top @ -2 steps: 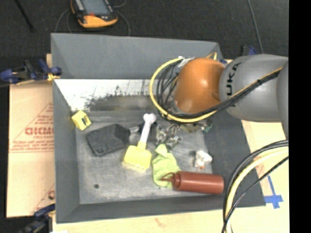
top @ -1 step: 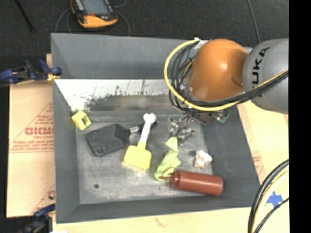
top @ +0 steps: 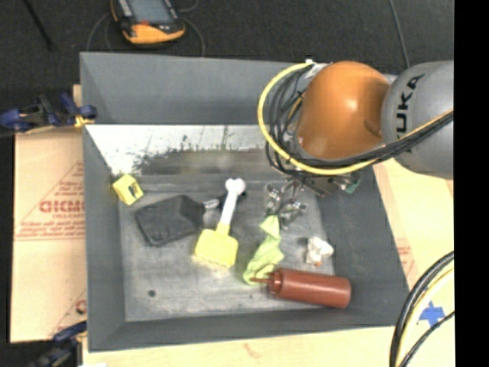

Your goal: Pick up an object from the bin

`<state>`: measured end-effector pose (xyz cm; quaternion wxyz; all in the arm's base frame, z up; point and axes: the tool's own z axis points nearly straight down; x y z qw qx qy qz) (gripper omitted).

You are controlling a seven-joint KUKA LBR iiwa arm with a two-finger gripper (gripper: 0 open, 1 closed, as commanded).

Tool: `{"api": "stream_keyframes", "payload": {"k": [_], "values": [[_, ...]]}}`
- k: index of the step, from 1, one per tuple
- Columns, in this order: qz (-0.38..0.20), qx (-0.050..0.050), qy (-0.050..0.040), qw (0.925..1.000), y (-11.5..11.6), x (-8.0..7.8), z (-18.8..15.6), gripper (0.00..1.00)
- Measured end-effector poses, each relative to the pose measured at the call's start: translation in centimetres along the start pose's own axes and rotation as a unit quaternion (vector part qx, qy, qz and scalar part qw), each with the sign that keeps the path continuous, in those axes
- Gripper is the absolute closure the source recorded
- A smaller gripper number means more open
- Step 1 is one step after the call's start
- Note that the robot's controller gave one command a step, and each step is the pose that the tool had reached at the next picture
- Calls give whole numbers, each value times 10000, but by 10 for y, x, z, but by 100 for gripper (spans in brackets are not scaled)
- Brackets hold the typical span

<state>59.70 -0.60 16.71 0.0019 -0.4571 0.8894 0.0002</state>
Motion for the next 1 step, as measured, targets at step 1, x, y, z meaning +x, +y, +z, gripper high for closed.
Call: {"api": "stream_keyframes", "payload": {"k": [1], "values": [[-70, 3, 0, 10000, 20, 3, -93, 100]]}}
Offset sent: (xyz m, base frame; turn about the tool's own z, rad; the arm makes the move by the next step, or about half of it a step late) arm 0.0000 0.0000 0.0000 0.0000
